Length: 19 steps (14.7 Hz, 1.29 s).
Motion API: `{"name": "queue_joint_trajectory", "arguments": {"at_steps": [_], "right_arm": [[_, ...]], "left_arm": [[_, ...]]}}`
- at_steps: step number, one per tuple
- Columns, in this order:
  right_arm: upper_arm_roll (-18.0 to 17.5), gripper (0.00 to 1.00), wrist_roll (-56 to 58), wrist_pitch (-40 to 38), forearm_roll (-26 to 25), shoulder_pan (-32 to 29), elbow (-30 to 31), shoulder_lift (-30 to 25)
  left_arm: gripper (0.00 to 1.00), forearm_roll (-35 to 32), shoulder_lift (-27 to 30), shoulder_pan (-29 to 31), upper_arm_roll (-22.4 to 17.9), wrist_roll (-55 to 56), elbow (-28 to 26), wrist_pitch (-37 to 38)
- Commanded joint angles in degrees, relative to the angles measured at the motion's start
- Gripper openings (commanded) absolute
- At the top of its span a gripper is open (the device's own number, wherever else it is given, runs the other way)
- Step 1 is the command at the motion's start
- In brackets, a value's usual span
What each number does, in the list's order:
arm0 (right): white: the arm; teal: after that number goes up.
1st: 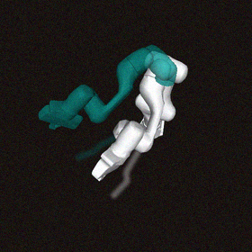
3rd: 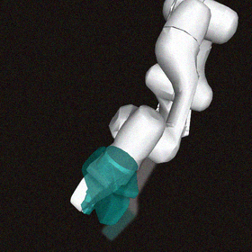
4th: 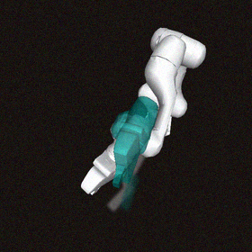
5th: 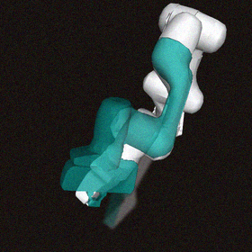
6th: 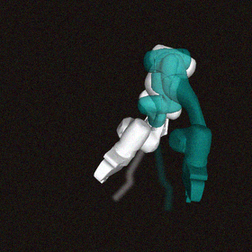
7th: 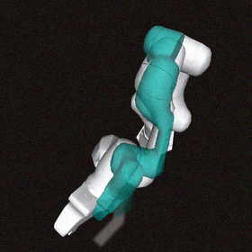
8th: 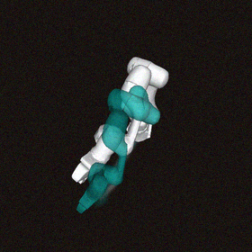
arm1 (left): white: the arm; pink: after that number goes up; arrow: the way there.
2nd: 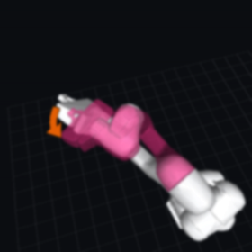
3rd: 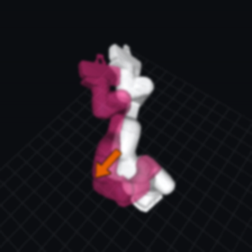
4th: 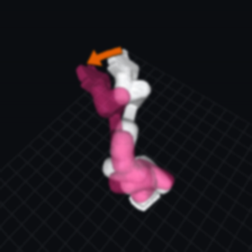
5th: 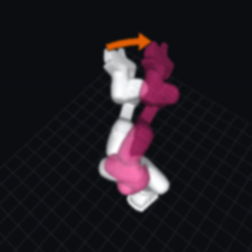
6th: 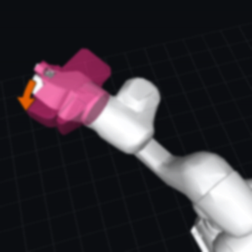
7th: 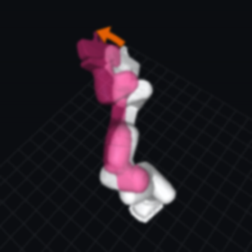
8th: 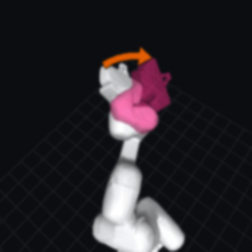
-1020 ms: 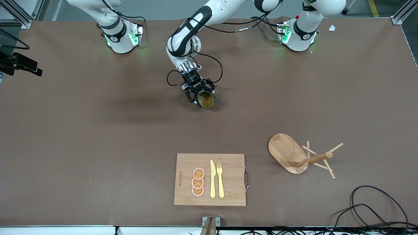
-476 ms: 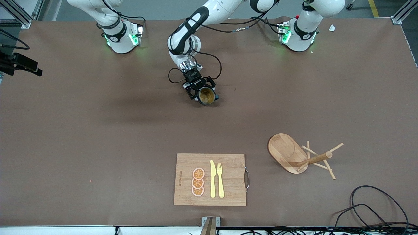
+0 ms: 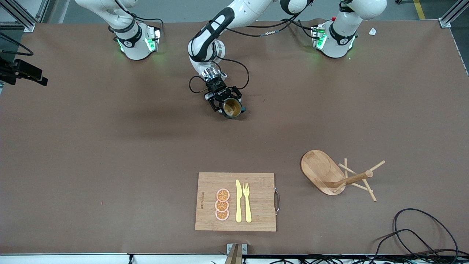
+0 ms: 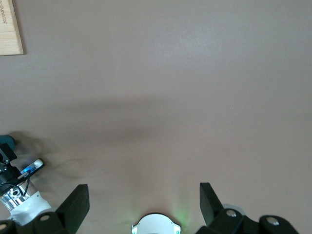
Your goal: Transfer cup from left to right arm and place
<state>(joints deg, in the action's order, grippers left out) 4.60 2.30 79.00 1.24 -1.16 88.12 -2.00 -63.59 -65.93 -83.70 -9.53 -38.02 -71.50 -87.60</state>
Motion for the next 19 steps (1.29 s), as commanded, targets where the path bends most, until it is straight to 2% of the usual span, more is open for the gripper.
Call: {"name": "queue_joint_trajectory", "arguments": {"at_steps": [1, 5, 8, 14, 19], "right_arm": [[-0.5, 1.00, 0.1, -0.2, 0.5, -0.7, -0.3, 0.2], [-0.5, 1.00, 0.1, -0.2, 0.5, -0.7, -0.3, 0.2], [-0.5, 1.00, 0.1, -0.2, 0.5, -0.7, -0.2, 0.2], [-0.5, 1.00, 0.1, -0.2, 0.5, -0.8, -0.3, 0.2], [-0.5, 1.00, 0.1, -0.2, 0.5, -0.8, -0.3, 0.2]], "left_arm": [[1.00, -0.9, -1.2, -0.6, -0.8, 0.6, 1.6, 0.6], [1.00, -0.8, -0.3, -0.6, -0.8, 0.8, 1.6, 0.6], [1.00, -0.1, 1.5, -0.6, 0.7, 3.7, 1.7, 0.6], [1.00, 5.3, 3.6, -0.5, 2.8, 10.9, 2.8, -0.7], [1.00, 13.1, 8.8, -0.1, 2.6, 15.9, 2.7, -4.9]]}}
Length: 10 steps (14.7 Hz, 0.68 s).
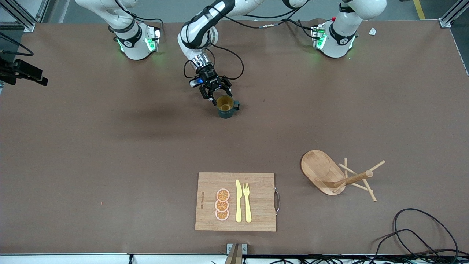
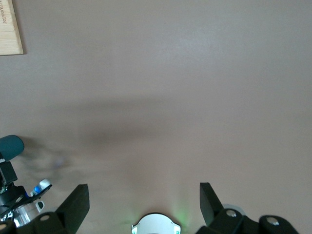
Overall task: Transfer cup from left to right arm and place
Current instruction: 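Set the mug down upright and open the left gripper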
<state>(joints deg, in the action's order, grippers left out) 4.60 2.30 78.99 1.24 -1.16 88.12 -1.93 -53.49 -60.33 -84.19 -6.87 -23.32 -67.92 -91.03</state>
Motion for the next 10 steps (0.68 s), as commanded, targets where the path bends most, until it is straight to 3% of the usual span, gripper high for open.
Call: {"name": "queue_joint_trajectory", "arguments": {"at_steps": [1, 6, 10], "right_arm": [[-0.5, 1.00, 0.1, -0.2, 0.5, -0.8, -0.3, 0.1], [-0.5, 1.00, 0.1, 2.3, 0.6, -0.9, -0.3, 0.5], [-0.5, 1.00, 0.1, 2.7, 0.3, -2.4, -0.5, 6.0]], "left_arm": [[1.00, 5.6, 4.9, 0.9, -0.3, 1.3, -0.9, -2.0], [1.00, 13.1, 13.7, 5.4, -0.7, 1.3, -1.4, -2.1], [1.00, 18.7, 21.7, 14.1, -0.7, 0.7, -1.5, -2.7]]}}
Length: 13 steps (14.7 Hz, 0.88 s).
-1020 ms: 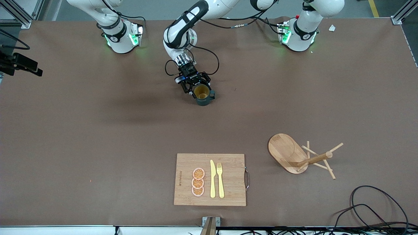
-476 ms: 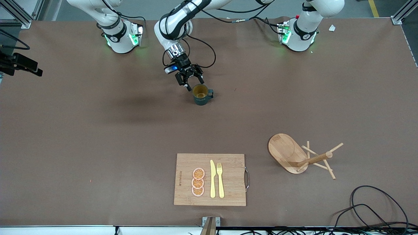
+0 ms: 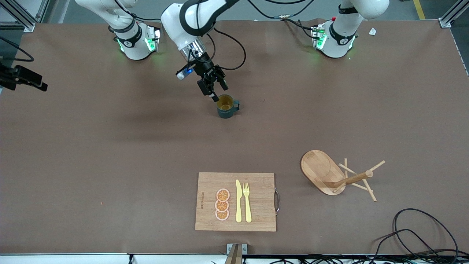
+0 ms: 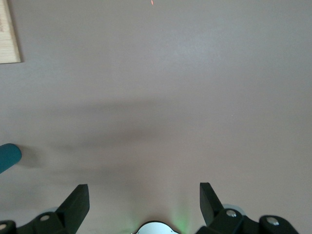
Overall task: Transfer cup from left to right arm and place
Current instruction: 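Set the mug down upright and open the left gripper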
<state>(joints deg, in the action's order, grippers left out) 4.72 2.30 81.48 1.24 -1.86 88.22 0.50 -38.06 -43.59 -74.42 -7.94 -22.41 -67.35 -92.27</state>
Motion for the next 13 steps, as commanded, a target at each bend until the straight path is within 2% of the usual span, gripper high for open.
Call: {"name": "queue_joint_trajectory", "arguments": {"at_steps": [1, 3, 5, 10, 11, 13], "right_arm": [[-0.6, 1.00, 0.3, 0.4, -0.1, -1.6, -0.6, 4.7], [-0.8, 1.00, 0.2, 0.7, 0.2, -0.7, 0.4, 4.7], [-1.0, 1.00, -1.8, 1.5, 0.2, 1.9, 1.9, 4.4], [-1.3, 1.00, -21.2, 8.0, 3.2, 11.5, 9.6, 4.2], [-1.3, 1.00, -24.6, 10.0, 5.2, 13.9, 11.8, 3.9], [-1.3, 1.00, -31.9, 14.1, 6.0, 19.0, 15.2, 3.2]], "left_arm": [[1.00, 5.1, 6.9, 6.8, 0.4, -0.3, -2.1, -2.5], [1.00, 10.3, 9.6, 12.1, 0.4, -0.3, -2.2, -4.7], [1.00, 12.6, 11.6, 17.2, 0.5, 0.0, -2.2, -7.3], [1.00, 26.4, 14.7, 30.6, 0.5, 0.3, -2.1, -10.2], [1.00, 28.5, 15.8, 33.9, 0.5, 0.3, -2.2, -10.2], [1.00, 30.0, 17.4, 38.3, 0.6, -0.4, -2.2, -10.2]]}}
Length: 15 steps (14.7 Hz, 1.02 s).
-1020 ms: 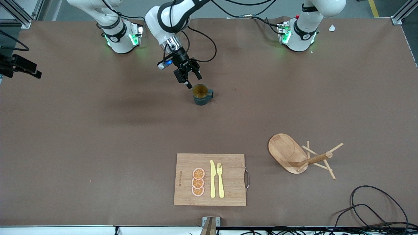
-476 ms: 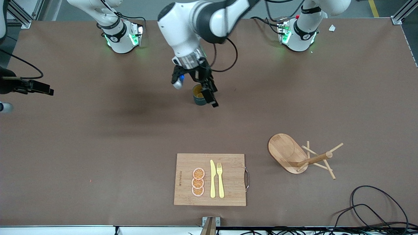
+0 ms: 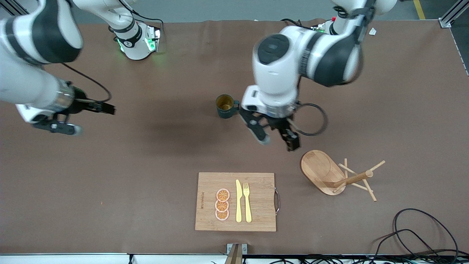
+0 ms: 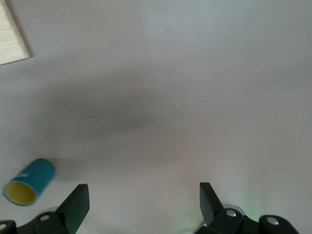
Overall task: Transfer cup from left to right arm and place
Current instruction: 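Move the right gripper over the mug while the left gripper withdraws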
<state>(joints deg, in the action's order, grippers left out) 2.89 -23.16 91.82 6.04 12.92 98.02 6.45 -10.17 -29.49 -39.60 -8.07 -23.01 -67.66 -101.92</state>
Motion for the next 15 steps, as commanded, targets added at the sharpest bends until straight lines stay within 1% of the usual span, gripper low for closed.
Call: {"name": "queue_joint_trajectory", "arguments": {"at_steps": [1, 4, 5, 6, 7, 8, 9, 11, 12, 13, 15], "right_arm": [[0.5, 1.00, -10.0, 5.7, 1.3, 7.0, 6.6, -2.8], [0.5, 1.00, -22.9, 12.0, 1.3, 15.0, 10.3, -2.8], [0.5, 1.00, -32.5, 16.2, 1.3, 18.9, 12.3, -2.7], [0.6, 1.00, -38.6, 18.2, 1.3, 21.2, 13.6, -2.7], [0.6, 1.00, -44.8, 20.3, 1.3, 23.5, 15.2, -2.7], [0.6, 1.00, -50.5, 21.7, 1.3, 25.5, 16.1, -2.6], [0.6, 1.00, -55.8, 22.1, 1.3, 27.1, 16.1, -2.2], [0.6, 1.00, -66.4, 24.0, 1.3, 29.7, 15.9, -0.5], [0.6, 1.00, -74.1, 26.3, 1.3, 31.2, 15.9, 0.7], [0.6, 1.00, -80.6, 28.2, 1.3, 32.8, 15.8, 2.1], [0.6, 1.00, -92.0, 32.3, 1.3, 35.8, 15.6, 5.1]], "left_arm": [[1.00, 2.8, 4.4, 5.3, 0.6, 0.2, -1.9, -0.6], [1.00, 4.6, 7.4, 9.0, 0.5, 2.0, -1.9, 0.1], [1.00, 4.8, 9.3, 11.7, 0.5, 3.1, -1.9, 0.1], [1.00, 5.2, 10.0, 13.1, 0.6, 3.3, -1.9, 0.1], [1.00, 6.4, 10.9, 15.2, 0.6, 3.4, -2.0, 1.4], [1.00, 9.0, 11.9, 17.6, 0.6, 3.5, -2.2, 4.0], [1.00, 10.9, 12.7, 19.5, 0.5, 3.8, -2.2, 5.9], [1.00, 11.5, 14.5, 22.4, 0.6, 6.0, -3.3, 10.0], [1.00, 11.6, 14.8, 23.2, 0.6, 7.9, -3.5, 12.4], [1.00, 12.2, 15.2, 23.9, 0.7, 9.5, -4.3, 12.9], [1.00, 16.7, 17.4, 25.6, 0.6, 12.6, -7.3, 12.8]]}}
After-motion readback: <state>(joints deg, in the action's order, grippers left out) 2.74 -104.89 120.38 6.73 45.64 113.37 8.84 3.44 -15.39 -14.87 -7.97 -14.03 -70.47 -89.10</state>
